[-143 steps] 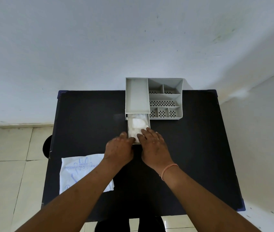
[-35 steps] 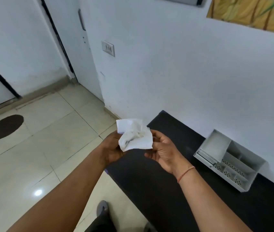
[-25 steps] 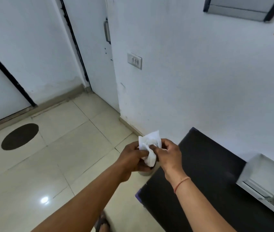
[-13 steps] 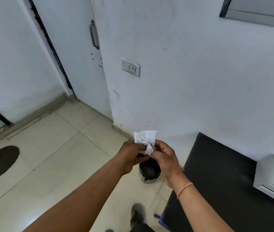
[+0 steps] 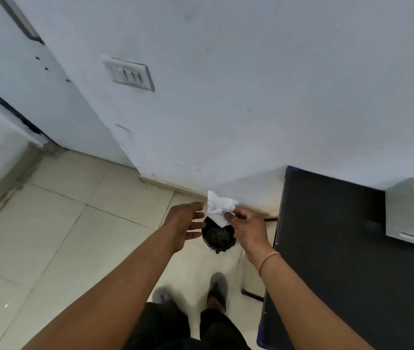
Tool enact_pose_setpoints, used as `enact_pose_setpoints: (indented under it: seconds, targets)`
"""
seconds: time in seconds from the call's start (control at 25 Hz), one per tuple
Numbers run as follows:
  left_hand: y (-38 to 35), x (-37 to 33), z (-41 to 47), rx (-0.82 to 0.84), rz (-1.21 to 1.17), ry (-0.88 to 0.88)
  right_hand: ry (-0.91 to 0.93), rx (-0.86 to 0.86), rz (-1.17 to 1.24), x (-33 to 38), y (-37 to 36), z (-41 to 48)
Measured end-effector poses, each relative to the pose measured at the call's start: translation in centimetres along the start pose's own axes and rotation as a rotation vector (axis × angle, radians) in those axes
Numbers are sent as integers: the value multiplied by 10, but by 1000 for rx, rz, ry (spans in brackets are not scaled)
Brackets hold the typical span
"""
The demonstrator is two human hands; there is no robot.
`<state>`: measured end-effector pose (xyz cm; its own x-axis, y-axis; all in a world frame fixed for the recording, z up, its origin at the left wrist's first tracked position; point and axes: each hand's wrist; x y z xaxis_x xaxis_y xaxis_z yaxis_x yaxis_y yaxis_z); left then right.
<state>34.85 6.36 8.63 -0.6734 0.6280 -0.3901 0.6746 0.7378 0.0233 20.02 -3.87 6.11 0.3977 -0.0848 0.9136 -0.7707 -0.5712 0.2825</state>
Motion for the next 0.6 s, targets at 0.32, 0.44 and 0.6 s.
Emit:
enact_pose_setpoints:
  seconds: [0.32,0.44,0.6]
  targets:
    - [-12,-23,183,9,278,162,-263,-136,-171,-116,-57,87]
    - [-14,-10,269,24,405,244,-457,-175,-176,-192,-97,116]
    - [-12,17,364,20,522,313,-619,-225,-157,-282,-141,156]
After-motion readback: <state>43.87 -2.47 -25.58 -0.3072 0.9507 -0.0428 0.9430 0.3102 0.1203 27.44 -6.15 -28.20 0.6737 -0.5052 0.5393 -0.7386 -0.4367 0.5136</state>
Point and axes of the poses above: each hand's wrist, its own z-axis towards the middle knuckle, its own y-axis out of the back of the hand, x = y × z, and after that the axes turned 13 degrees about y, right-handed
